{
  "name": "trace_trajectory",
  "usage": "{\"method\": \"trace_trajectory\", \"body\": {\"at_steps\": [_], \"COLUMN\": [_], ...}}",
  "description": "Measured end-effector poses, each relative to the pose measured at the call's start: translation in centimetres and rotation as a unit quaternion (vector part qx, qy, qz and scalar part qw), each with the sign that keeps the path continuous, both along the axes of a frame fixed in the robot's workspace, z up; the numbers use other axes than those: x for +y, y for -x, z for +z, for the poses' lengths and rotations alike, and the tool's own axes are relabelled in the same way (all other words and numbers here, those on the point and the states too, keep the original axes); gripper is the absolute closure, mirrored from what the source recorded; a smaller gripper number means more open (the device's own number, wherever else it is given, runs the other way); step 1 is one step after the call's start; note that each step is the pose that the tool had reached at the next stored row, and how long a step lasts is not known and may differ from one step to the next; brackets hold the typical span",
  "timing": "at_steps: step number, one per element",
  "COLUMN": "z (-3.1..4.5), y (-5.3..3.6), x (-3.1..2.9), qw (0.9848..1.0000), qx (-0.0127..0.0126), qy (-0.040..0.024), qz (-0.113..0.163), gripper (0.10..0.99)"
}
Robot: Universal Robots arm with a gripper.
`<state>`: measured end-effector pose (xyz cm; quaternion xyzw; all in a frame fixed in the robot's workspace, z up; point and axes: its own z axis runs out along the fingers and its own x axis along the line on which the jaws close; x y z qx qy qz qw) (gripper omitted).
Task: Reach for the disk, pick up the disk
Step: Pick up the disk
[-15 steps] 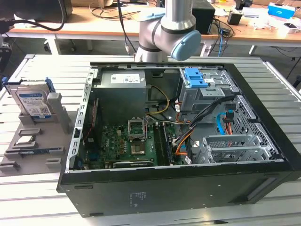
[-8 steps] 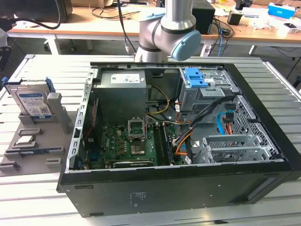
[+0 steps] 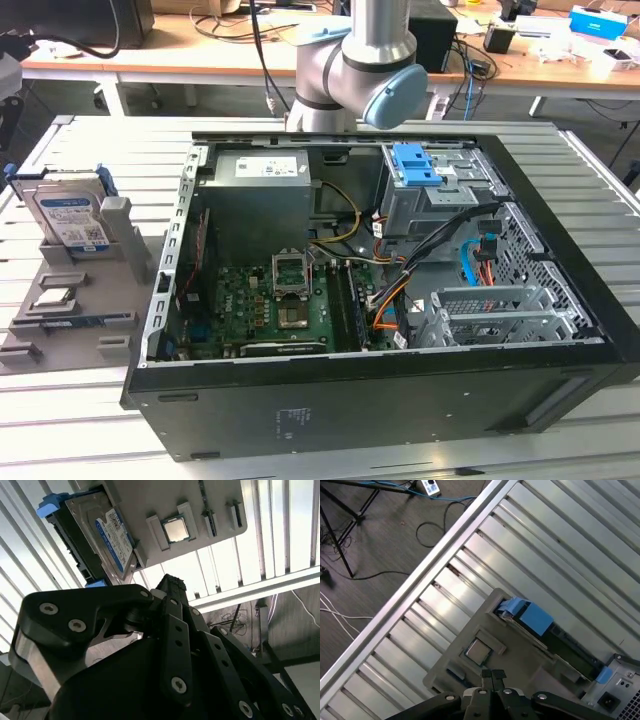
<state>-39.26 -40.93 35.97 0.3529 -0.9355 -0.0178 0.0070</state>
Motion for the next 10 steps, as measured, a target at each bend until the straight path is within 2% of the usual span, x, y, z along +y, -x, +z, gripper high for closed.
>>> {"method": "trace_trajectory", "body": {"at_steps": [5,8,10], "z": [0.00,0.00,0.00], "y": [0.00,0.00,0.00], "x": [0.00,0.00,0.00], "qw": [0.9996,0.9984,0.9971], "qx": [0.0000,0.0000,0.0000], "qy": [0.0000,0.0000,0.0000], "qz": [0.030,0.057,0.076], "gripper": [0.980,0.980,0.980]}}
